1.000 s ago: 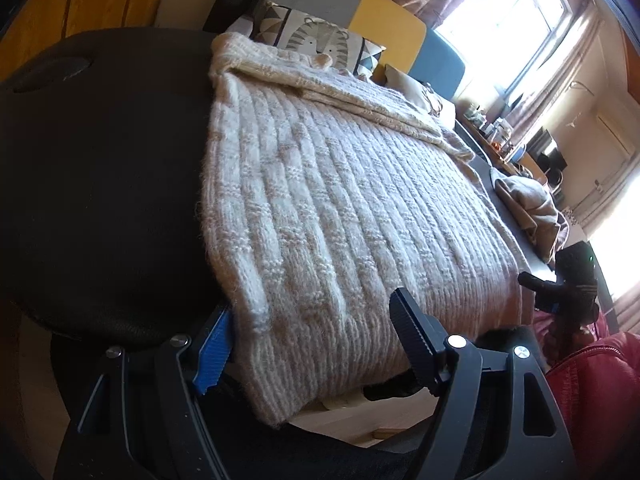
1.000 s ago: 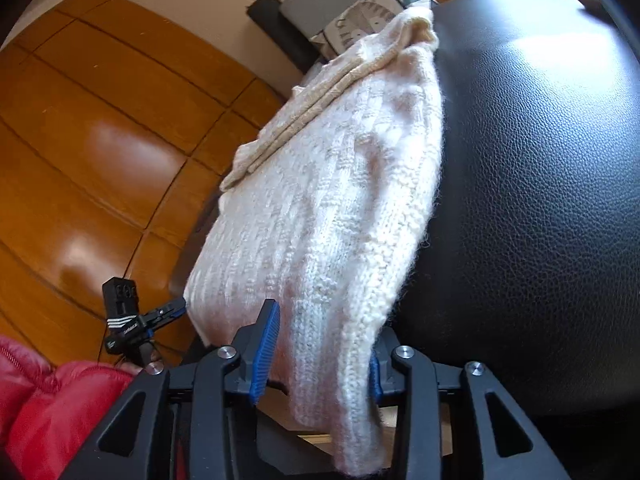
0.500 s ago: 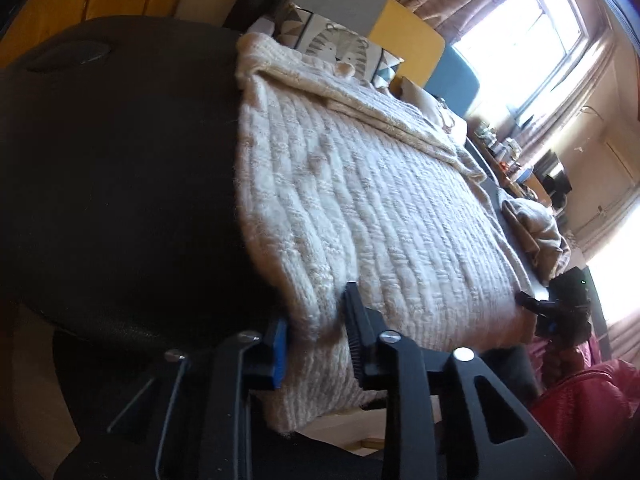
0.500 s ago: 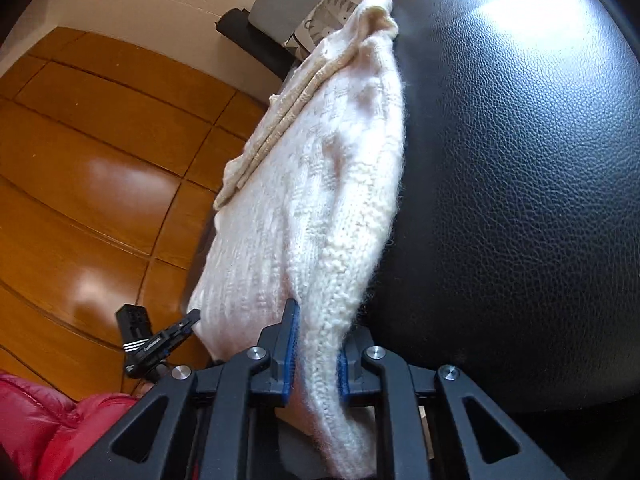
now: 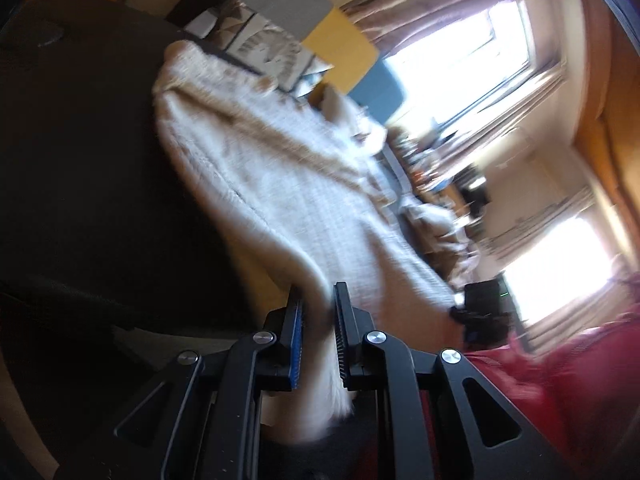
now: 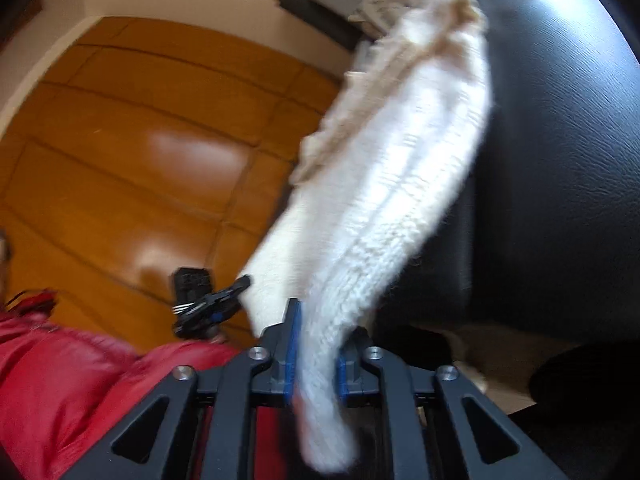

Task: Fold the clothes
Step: 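Lift the held hem with both grippers toward the collar fold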

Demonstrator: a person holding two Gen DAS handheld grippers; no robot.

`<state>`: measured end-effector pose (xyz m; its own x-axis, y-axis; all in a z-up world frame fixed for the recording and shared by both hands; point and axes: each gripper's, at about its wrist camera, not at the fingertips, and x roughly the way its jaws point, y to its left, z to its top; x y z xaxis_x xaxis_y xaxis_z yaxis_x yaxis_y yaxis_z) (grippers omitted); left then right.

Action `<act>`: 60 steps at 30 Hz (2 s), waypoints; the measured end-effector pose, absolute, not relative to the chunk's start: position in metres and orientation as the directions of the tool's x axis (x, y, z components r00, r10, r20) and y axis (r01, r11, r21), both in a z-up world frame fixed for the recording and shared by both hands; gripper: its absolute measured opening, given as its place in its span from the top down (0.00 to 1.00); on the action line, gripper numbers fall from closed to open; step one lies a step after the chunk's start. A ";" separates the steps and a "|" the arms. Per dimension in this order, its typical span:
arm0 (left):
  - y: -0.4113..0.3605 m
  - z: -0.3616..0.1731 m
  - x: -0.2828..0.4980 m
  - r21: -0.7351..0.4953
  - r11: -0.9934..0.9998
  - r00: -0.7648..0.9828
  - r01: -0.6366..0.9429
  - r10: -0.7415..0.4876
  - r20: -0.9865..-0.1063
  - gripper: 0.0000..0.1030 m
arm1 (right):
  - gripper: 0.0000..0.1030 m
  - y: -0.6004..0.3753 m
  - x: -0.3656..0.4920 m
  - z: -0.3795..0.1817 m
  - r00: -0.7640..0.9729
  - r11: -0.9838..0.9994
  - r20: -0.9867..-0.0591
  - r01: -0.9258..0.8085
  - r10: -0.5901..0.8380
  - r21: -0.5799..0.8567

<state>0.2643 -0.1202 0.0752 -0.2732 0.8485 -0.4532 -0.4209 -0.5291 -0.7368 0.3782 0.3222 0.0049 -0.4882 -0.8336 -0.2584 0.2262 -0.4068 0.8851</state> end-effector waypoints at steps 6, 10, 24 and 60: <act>-0.113 0.077 0.271 -0.718 -0.558 -0.252 -0.415 0.829 -0.499 0.85 | 0.90 0.324 0.400 0.028 -0.477 -0.411 -0.244 0.285 -0.844 0.866; -0.117 0.049 0.249 -0.630 -0.729 -0.285 -0.268 0.684 -0.671 0.85 | 0.91 0.323 0.389 0.008 -0.500 -0.464 -0.313 0.210 -0.807 0.860; -0.123 -0.007 0.235 -0.458 -0.875 -0.142 -0.156 0.478 -0.867 0.59 | 0.91 0.328 0.381 -0.009 -0.500 -0.480 -0.350 0.156 -0.792 0.863; -0.095 0.150 0.063 -0.827 -0.440 -0.431 -0.349 0.859 -0.275 0.93 | 0.91 0.403 0.212 0.073 -0.719 -0.307 -0.053 0.227 -0.693 0.924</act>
<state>0.0635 -0.0948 0.1501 -0.4307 0.8595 -0.2753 -0.3493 -0.4400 -0.8273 0.2121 0.4031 0.0732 -0.7186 -0.6933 -0.0534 0.2270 -0.3065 0.9244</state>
